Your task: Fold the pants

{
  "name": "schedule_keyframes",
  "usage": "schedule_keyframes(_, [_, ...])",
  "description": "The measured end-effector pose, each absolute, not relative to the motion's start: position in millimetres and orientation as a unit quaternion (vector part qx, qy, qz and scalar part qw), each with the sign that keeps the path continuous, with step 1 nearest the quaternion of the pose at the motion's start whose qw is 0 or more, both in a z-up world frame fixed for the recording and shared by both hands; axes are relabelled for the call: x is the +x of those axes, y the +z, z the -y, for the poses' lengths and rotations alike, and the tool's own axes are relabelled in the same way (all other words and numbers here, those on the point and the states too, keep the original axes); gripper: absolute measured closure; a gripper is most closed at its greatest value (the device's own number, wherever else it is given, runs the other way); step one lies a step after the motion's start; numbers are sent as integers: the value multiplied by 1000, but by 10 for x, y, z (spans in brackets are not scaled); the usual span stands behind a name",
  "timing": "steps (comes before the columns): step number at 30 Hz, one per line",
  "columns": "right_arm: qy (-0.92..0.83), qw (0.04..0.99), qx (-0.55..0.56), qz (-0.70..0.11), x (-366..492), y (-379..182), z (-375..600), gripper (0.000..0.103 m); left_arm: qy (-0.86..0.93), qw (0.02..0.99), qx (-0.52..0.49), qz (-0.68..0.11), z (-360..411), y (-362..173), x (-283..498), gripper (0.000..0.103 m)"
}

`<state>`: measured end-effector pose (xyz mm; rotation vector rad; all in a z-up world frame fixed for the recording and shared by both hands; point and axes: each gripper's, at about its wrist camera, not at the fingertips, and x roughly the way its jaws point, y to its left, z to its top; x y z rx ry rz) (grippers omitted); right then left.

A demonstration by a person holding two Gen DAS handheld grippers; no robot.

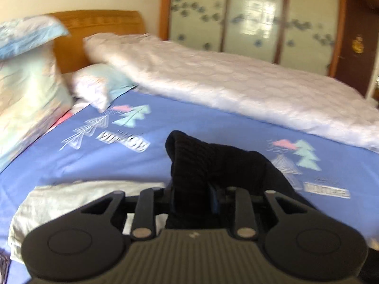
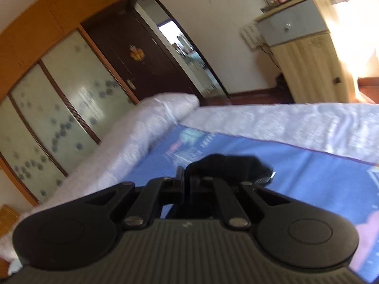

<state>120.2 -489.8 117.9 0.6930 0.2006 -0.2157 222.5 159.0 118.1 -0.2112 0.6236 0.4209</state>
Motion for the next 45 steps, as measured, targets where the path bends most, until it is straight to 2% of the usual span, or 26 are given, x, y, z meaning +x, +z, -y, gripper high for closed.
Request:
schedule_keyframes(3, [-102, 921, 354, -126, 1525, 888, 4838, 93, 202, 901, -72, -377, -1596, 642, 2394, 57])
schedule_keyframes(5, [-120, 917, 324, -200, 1794, 531, 4771, 91, 202, 870, -24, -449, -1473, 195, 2503, 57])
schedule_keyframes(6, [-139, 908, 303, -252, 1907, 335, 4746, 86, 212, 858, -1, -467, -1408, 39, 2503, 56])
schedule_keyframes(8, [-154, 882, 310, -318, 1927, 19, 4774, 85, 210, 869, 23, -446, -1272, 23, 2385, 52])
schedule_keyframes(11, [-142, 860, 386, -302, 1633, -131, 4959, 86, 186, 885, 30, -425, -1200, 179, 2162, 50])
schedule_keyframes(17, [-199, 879, 362, -240, 1265, 255, 5232, 81, 128, 909, -22, -396, -1299, 549, 1641, 46])
schedule_keyframes(18, [-190, 884, 355, -237, 1298, 330, 5261, 77, 120, 911, -28, -393, -1293, 582, 1550, 44])
schedule_keyframes(19, [-176, 886, 356, -240, 1359, 366, 5281, 66, 109, 913, -37, -391, -1288, 595, 1448, 44])
schedule_keyframes(21, [-153, 872, 384, -261, 1511, 343, 5369, 54, 88, 916, -53, -388, -1255, 590, 1264, 44])
schedule_keyframes(24, [-152, 821, 480, -269, 1637, 125, 5515, 53, 66, 914, -70, -393, -1149, 511, 1052, 44])
schedule_keyframes(28, [-125, 762, 568, -284, 1784, -175, 5505, 45, 51, 908, -66, -411, -980, 393, 967, 43])
schedule_keyframes(32, [-88, 757, 571, -307, 2257, -198, 5503, 45, 48, 895, -67, -439, -891, 278, 1055, 44])
schedule_keyframes(33, [-84, 755, 569, -316, 2371, -180, 5503, 70, 48, 893, -70, -442, -878, 268, 1066, 44])
schedule_keyframes(34, [-81, 757, 565, -317, 2457, -136, 5502, 89, 46, 892, -72, -444, -863, 266, 1069, 44])
schedule_keyframes(36, [-48, 787, 552, -271, 2519, 98, 5519, 91, 47, 891, -66, -447, -837, 257, 1064, 43])
schedule_keyframes(40, [-48, 875, 449, -173, 2589, 645, 5509, 93, 53, 888, -60, -453, -806, 220, 1060, 43])
schedule_keyframes(42, [-112, 890, 398, -190, 2703, 638, 5508, 88, 57, 887, -60, -454, -795, 215, 1050, 44])
schedule_keyframes(45, [-200, 883, 356, -231, 2685, 454, 5560, 72, 55, 889, -50, -452, -777, 251, 989, 43])
